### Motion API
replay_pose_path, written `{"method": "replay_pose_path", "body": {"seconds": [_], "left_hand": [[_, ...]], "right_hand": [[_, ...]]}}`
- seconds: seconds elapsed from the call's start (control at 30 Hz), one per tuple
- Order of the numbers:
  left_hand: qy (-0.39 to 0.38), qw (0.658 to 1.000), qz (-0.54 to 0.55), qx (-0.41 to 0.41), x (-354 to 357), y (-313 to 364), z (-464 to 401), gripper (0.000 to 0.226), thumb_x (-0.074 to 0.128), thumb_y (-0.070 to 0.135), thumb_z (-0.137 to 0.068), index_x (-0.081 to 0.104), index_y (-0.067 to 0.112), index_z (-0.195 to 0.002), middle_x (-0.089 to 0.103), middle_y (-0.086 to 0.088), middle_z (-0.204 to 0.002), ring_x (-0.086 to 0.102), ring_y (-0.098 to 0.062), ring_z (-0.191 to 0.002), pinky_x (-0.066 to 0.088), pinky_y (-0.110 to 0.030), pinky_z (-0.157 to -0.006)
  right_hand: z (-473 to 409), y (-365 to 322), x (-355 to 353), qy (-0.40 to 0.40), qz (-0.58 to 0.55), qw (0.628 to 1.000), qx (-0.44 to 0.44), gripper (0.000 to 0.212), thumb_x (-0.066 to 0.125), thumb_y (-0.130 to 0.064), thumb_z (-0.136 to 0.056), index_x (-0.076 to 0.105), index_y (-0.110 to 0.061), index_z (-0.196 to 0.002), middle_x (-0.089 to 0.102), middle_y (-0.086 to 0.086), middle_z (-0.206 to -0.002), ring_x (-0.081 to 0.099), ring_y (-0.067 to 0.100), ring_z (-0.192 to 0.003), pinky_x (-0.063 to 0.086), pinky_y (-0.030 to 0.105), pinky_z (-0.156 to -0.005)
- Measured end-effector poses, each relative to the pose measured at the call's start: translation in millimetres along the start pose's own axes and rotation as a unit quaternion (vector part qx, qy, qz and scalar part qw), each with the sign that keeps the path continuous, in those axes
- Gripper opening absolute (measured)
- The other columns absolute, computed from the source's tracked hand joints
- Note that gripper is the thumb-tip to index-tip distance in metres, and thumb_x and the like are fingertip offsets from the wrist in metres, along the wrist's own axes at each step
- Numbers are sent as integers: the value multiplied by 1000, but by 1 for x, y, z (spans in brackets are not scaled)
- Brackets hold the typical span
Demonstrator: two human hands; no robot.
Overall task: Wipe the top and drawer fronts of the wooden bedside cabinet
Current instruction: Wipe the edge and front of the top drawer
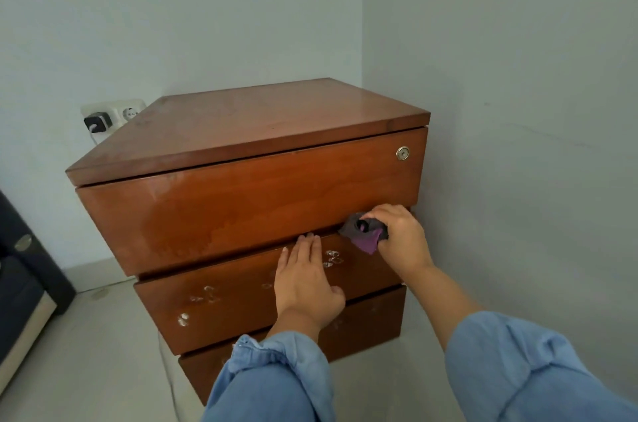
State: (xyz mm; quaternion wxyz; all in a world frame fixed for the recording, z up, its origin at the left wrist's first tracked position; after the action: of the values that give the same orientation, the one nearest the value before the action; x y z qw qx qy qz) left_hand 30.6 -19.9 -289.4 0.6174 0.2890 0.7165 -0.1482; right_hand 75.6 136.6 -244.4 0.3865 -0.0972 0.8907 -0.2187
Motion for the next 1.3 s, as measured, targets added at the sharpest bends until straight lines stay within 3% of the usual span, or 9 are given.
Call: {"method": "replay_pose_path", "body": {"seconds": [0.1,0.2,0.33,0.6,0.73,0.9,1.07,1.2,1.3], "left_hand": [[4,1000,-18,3,-2,2,-2,86,46,42,-83,7,13,-154,8,-4,-162,5,-18,-149,5,-38,-122],[11,999,-44,23,-2,12,-6,82,42,42,-86,6,11,-153,7,-5,-162,3,-18,-149,2,-39,-122],[18,999,-25,45,2,30,-12,82,42,41,-86,6,12,-154,7,-3,-162,4,-16,-149,1,-36,-122],[49,999,-3,21,11,29,-12,89,43,45,-79,5,16,-154,6,0,-162,3,-13,-148,-2,-32,-120],[35,999,3,15,12,31,-10,91,44,45,-78,4,15,-154,5,0,-162,1,-14,-149,-2,-34,-121],[-1,998,-38,41,3,26,-10,86,42,42,-84,1,12,-154,2,-2,-162,-2,-15,-149,-3,-38,-121],[-6,996,-86,26,-4,-7,5,83,43,37,-89,-3,12,-153,-1,-2,-162,-4,-16,-149,-3,-42,-121],[-7,994,-105,-8,-9,-38,12,81,43,36,-91,-4,14,-153,0,-2,-162,-1,-17,-149,-2,-44,-121],[-9,995,-102,-13,-10,-50,15,81,43,35,-91,-6,16,-153,-1,0,-162,-2,-16,-149,-3,-45,-121]], "right_hand": [[-18,-3,-40,84,-20,996,8,42,65,12,-66,70,-16,-97,65,-1,-100,54,15,-97,44,20,-80],[-45,-1,-88,177,-56,982,30,40,59,13,-66,69,-12,-96,57,-7,-98,50,12,-96,37,8,-80],[-58,23,-107,212,-80,972,60,41,56,15,-63,70,-10,-91,59,-4,-91,59,22,-92,45,25,-78],[-46,51,-71,268,-94,954,96,42,53,18,-59,71,-8,-86,63,11,-99,58,23,-97,47,22,-81],[-43,51,-65,244,-79,961,107,43,52,20,-59,70,-8,-86,63,9,-98,57,24,-95,48,24,-80],[-14,62,-25,69,-46,985,148,35,57,15,-69,73,-11,-87,65,4,-93,60,23,-91,52,31,-79],[-17,1,-26,41,-56,996,56,35,59,9,-71,72,-15,-94,65,-1,-95,55,16,-92,47,25,-75],[-49,-83,-48,92,-60,990,-91,35,60,5,-71,69,-12,-100,64,2,-98,52,19,-95,48,27,-73],[-61,-108,-46,113,-43,982,-145,42,60,9,-68,69,-10,-105,64,5,-105,55,23,-102,50,28,-80]]}}
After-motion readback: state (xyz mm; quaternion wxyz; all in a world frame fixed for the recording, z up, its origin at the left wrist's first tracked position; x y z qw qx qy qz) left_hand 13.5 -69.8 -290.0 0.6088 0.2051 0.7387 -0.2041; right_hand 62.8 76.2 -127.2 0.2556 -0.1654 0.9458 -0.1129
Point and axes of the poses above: each hand's wrist, its own z-axis away from the middle knuckle, its own x-axis out of the palm, y = z × x, the point moved 8 cm from there along -z, towards the middle knuckle
